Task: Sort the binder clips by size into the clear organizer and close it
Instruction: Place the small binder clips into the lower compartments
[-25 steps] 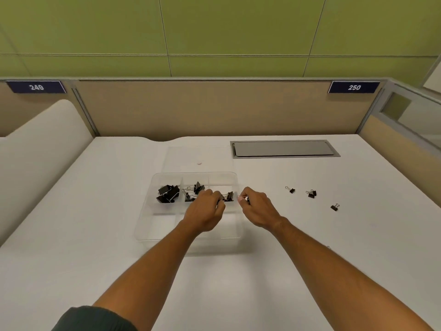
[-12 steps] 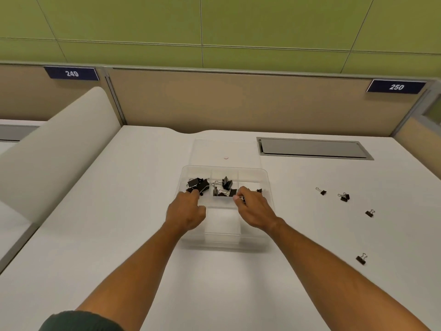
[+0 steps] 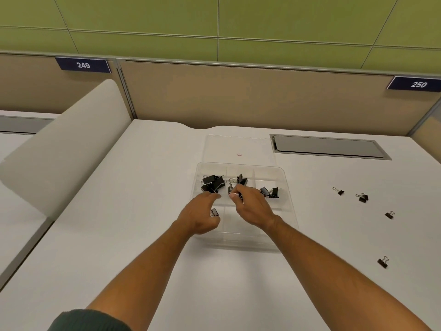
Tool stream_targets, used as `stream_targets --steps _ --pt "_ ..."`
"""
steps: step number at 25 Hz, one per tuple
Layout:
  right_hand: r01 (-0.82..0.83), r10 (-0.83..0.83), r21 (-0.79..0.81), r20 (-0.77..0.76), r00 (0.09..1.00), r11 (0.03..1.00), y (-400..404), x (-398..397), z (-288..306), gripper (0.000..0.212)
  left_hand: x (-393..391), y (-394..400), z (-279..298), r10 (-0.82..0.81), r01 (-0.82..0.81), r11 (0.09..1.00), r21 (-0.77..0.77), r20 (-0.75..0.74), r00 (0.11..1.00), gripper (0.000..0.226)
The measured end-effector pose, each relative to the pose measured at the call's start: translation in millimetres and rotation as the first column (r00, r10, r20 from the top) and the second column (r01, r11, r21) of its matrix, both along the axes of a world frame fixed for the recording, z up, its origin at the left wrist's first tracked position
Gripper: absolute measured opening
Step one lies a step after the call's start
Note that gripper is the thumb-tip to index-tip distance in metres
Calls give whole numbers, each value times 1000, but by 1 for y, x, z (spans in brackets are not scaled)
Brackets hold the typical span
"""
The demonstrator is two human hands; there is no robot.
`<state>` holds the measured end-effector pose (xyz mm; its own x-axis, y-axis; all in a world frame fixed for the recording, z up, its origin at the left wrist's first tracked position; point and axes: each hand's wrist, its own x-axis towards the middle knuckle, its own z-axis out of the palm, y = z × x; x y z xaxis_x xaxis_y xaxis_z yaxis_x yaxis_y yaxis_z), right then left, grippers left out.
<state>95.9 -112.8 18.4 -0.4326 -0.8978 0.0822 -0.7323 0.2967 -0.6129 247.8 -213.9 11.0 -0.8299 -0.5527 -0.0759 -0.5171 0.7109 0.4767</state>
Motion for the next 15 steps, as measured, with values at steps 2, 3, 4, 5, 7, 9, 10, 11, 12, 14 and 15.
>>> stream_targets --steps 2,3,4,5,7,9,10,11,12,14,15 --pt "-17 17 3 -23 1000 1000 -7 7 0 13 4 -4 3 -13 11 992 -126 -11 1000 73" --pt "-25 25 10 -37 999 1000 -10 10 0 13 7 -6 4 -4 3 981 -192 -6 1000 75" --pt "-36 37 25 -50 998 999 -12 13 1 14 10 -8 4 15 -13 968 -249 7 1000 77" --pt "-52 55 50 -64 996 997 -15 16 2 16 12 -11 3 39 -31 956 -292 22 999 78" --pt "-97 108 111 -104 989 989 -19 21 3 18 18 -16 -1 84 -67 943 -325 42 996 78" --pt "-132 152 160 -123 981 978 -22 25 1 22 21 -21 -6 122 -103 942 -319 38 992 75" --pt "-139 161 177 -115 980 974 -23 26 0 24 22 -22 -7 143 -126 942 -312 33 989 72" --pt "-137 156 182 -95 983 974 -24 27 -1 27 23 -24 -9 164 -147 940 -307 29 986 68" --pt "-127 141 171 -74 987 977 -24 28 -1 27 24 -25 -10 181 -164 939 -304 29 983 65" --pt "-114 122 141 -54 991 983 -25 28 -1 25 25 -26 -12 199 -178 936 -304 39 979 63" --pt "-118 126 136 -50 991 984 -26 28 -1 25 26 -27 -12 202 -180 935 -304 43 978 62"
